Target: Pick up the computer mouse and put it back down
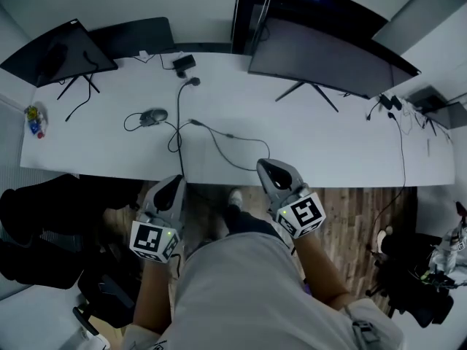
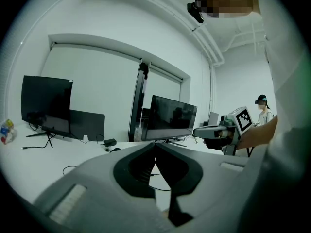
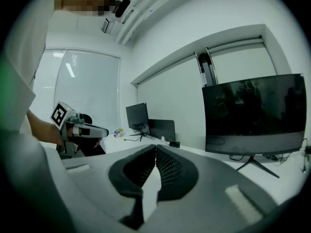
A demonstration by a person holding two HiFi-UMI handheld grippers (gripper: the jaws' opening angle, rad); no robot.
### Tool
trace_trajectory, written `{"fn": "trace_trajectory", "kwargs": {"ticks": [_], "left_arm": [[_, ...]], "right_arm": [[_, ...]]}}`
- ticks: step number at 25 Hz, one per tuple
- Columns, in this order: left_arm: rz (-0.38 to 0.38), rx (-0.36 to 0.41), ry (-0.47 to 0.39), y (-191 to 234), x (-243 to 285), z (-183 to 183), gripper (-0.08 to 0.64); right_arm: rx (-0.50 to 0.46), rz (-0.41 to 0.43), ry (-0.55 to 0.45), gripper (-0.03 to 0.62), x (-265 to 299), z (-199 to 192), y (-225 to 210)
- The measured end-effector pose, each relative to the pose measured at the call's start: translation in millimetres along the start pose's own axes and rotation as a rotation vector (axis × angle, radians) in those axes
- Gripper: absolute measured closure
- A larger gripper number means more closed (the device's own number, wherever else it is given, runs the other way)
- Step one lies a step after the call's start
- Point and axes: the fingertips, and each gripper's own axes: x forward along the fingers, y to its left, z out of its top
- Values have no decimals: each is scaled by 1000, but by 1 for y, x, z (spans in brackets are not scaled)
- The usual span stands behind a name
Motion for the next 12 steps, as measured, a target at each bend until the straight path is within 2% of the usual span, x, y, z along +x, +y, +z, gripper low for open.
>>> {"fn": "trace_trajectory", "kwargs": {"ticks": [6, 12], "left_arm": [[16, 1, 21, 6, 64, 9, 555], [76, -2, 33, 17, 99, 14, 555]], "right_arm": [[8, 77, 24, 588, 37, 2, -48], [-6, 167, 30, 588, 66, 7, -69]]}}
